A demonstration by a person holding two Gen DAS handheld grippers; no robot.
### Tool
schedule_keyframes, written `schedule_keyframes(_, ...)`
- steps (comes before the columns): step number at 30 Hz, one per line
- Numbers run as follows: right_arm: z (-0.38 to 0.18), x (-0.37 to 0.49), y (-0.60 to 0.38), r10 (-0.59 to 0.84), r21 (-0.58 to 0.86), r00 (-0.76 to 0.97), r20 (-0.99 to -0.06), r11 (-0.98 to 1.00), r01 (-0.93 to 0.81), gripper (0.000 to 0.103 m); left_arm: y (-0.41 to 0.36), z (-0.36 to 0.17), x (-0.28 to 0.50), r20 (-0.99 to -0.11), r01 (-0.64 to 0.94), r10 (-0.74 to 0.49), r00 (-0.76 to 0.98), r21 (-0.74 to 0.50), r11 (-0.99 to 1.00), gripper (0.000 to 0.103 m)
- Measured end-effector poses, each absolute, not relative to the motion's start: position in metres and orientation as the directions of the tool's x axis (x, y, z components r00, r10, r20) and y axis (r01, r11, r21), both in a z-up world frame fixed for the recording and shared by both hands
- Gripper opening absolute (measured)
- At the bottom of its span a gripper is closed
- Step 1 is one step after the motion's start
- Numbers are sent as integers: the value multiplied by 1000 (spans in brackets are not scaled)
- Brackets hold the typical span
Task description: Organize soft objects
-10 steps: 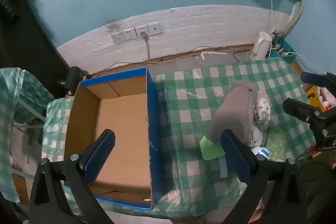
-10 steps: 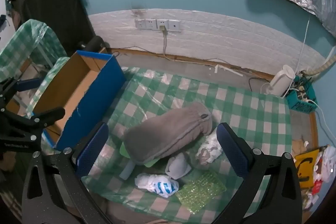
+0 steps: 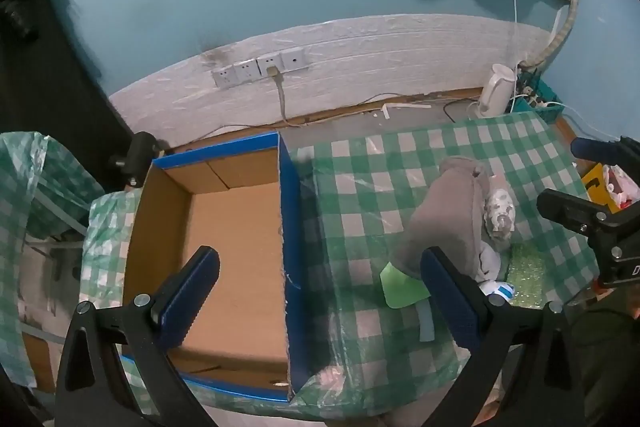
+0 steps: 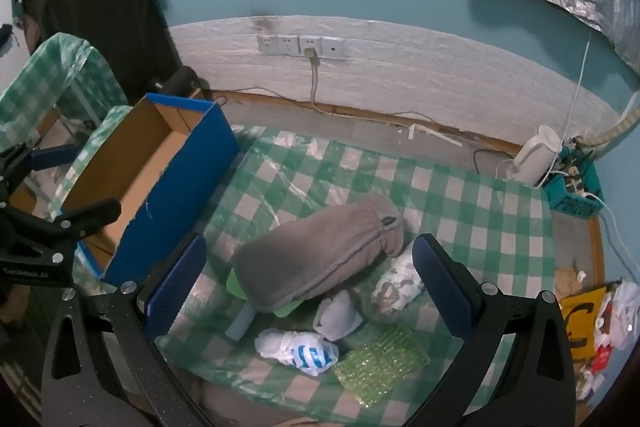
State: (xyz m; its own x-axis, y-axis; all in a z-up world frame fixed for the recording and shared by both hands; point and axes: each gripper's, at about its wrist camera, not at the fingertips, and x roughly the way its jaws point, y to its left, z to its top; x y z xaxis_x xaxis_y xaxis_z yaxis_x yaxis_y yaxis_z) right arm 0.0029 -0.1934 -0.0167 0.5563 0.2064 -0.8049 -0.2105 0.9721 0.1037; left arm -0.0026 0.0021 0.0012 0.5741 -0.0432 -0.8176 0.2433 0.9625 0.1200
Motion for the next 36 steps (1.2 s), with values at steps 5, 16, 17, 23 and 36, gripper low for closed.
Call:
schedule_keyframes(5,-16,4,-193,202,100,556,-807,973,-209,102,4,1,-1,-818,233,-36,574,121,965,101)
schedule_keyframes(16,-18,2,-195,202,95,560,-804,972,-214,102,4,1,-3,-817,239,-40,575,121,964,101)
schedule_keyframes(17,-18,2,-194,201,94,559,-804,972,-214,102,4,1,-3,-817,238,-41,575,119,964,101)
schedule_keyframes(23,-18,3,-194,196,88,561,-804,973,-214,102,1,0,-5,-823,251,-45,567,120,961,101)
schedule_keyframes(36,-15,4,-194,190,80,558,-808,973,-215,102,-5,-2,-7,-820,263,-43,570,133,955,101)
